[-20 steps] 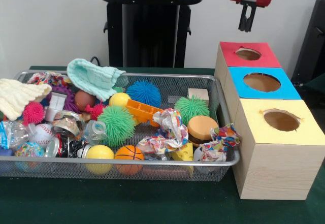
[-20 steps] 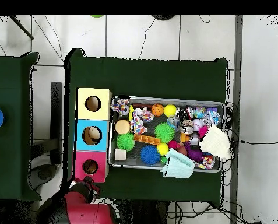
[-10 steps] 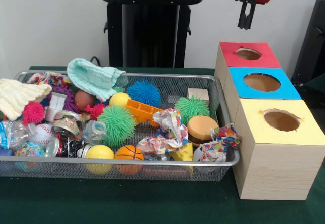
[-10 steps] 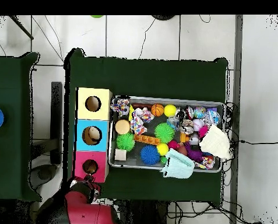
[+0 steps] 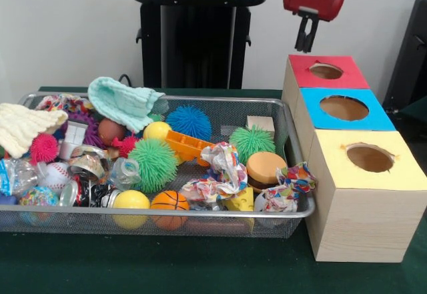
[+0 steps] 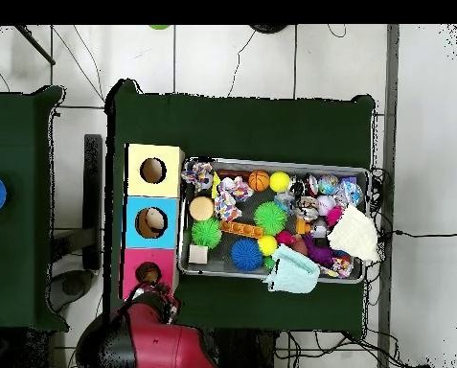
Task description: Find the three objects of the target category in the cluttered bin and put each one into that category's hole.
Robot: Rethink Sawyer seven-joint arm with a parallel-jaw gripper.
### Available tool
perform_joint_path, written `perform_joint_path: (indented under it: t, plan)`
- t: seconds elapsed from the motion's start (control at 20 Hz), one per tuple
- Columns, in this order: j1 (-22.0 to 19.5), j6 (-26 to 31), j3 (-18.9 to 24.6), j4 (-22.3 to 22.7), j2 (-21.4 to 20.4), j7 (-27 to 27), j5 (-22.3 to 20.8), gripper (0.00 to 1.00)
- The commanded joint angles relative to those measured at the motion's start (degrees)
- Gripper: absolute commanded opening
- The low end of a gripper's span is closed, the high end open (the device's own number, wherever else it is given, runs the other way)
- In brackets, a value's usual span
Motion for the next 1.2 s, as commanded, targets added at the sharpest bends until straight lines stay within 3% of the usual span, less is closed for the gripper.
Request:
perform_joint_path:
  t: [0.05,0.8,1.05,1.2]
  plan:
    - [-1.4,-4.8,2.2,-4.1,6.5,6.0,-2.3,0.0]
    - [-9.6,-10.7,8.7,-3.0,11.0,4.7,-5.9,0.0]
    - [-9.2,-8.3,7.6,-4.8,9.4,4.8,-6.7,0.0]
    - [-6.3,-6.2,5.1,-6.4,8.7,5.6,-6.2,0.0]
